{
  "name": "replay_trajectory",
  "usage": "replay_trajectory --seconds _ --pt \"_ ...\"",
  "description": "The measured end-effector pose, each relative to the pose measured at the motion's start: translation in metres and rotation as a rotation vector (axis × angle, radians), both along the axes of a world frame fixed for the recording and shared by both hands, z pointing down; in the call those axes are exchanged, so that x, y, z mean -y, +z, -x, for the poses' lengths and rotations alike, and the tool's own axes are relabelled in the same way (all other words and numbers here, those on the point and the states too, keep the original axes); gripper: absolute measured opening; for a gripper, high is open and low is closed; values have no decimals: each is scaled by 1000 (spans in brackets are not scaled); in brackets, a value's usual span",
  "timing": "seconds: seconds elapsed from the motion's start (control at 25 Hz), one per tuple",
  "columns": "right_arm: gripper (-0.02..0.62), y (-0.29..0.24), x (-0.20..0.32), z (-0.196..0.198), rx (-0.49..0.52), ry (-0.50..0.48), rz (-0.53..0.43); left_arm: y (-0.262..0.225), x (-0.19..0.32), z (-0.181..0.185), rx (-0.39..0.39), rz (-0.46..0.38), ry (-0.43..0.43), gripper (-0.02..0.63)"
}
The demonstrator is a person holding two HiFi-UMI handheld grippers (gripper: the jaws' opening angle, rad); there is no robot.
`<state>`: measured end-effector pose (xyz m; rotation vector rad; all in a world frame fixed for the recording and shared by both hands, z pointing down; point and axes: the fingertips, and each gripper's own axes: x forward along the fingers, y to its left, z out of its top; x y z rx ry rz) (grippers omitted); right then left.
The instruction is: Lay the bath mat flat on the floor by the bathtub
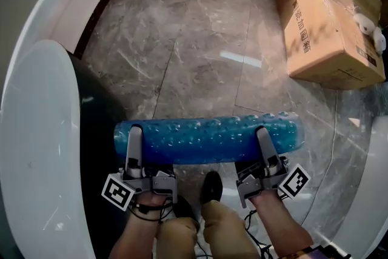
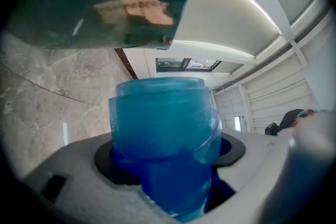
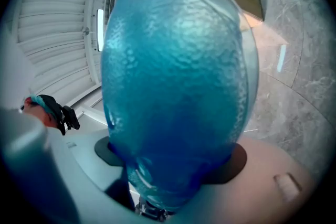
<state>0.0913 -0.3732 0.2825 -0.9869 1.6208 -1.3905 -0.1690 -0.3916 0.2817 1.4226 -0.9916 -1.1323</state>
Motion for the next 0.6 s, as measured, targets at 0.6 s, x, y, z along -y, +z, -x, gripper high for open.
replay_trajectory --seconds 0.6 --pt "370 211 29 50 3 -88 46 210 23 44 -5 58 -10 359"
